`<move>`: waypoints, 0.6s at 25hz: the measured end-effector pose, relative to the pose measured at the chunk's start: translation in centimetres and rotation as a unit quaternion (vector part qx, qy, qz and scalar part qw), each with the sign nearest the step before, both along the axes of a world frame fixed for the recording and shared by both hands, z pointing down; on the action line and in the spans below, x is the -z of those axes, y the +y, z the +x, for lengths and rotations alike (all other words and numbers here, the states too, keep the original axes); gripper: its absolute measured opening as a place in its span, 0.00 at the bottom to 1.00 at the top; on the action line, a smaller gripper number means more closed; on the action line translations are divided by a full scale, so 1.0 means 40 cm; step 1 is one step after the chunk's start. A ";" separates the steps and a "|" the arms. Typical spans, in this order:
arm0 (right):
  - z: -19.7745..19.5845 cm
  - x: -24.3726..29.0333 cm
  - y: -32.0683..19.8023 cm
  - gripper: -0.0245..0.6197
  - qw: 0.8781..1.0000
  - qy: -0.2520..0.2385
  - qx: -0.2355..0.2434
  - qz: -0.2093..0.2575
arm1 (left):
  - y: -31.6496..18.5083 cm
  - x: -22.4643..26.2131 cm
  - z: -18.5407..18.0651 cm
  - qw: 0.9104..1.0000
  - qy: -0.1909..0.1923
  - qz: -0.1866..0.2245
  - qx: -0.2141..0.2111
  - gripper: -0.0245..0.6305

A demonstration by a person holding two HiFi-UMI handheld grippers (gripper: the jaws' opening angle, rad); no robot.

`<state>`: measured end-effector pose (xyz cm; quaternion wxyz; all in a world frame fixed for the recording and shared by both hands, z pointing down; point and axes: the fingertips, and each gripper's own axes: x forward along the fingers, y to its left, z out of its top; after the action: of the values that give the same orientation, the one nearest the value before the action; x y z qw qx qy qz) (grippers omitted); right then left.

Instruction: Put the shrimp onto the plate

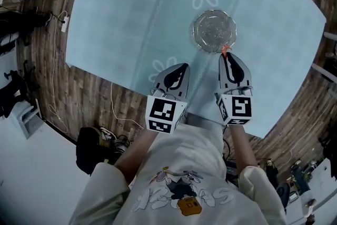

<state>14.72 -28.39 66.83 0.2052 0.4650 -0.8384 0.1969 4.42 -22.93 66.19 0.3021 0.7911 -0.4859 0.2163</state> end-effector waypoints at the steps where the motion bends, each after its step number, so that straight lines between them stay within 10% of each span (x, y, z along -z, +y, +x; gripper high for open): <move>1: 0.001 -0.012 -0.006 0.15 1.000 -0.001 -0.001 -0.003 | -0.004 -0.011 0.005 1.000 0.002 -0.004 0.003 0.05; 15: -0.025 -0.138 -0.069 0.15 0.999 0.006 0.022 -0.033 | -0.017 -0.116 0.028 0.999 -0.004 -0.034 0.022 0.05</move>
<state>13.73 -31.14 72.36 0.2297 0.4403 -0.8403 0.2175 5.53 -23.60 70.82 0.3314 0.7687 -0.4966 0.2295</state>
